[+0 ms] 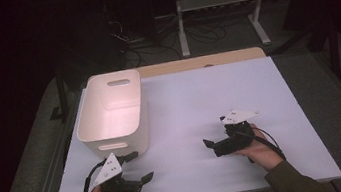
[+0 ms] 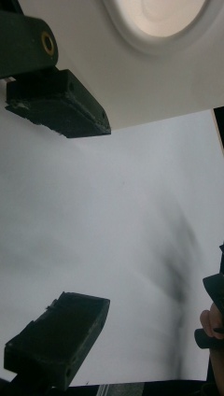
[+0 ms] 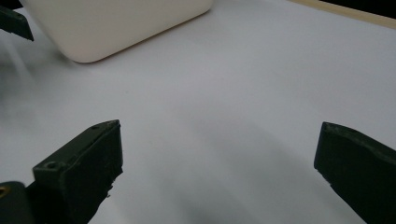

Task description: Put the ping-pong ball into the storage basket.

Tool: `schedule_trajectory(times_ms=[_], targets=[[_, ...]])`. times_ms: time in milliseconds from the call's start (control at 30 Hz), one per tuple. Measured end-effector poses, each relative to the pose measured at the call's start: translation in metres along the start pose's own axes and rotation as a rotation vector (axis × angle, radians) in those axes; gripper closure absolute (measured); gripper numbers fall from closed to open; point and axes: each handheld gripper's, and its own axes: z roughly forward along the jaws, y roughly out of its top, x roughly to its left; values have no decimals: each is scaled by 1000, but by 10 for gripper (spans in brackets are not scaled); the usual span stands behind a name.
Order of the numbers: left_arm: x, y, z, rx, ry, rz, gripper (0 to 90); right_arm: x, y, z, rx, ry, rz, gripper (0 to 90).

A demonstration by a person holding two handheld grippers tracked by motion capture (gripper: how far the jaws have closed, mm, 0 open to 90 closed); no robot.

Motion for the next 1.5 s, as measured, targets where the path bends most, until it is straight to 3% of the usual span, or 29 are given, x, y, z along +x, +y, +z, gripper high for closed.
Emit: schedule_trajectory(times_ms=[1000, 1500], targets=[[0, 0, 1, 4, 1, -1, 141, -20, -38, -41, -18, -95, 84, 7], [0, 1, 1, 15, -1, -1, 141, -24, -48, -51, -17, -133, 92, 7]])
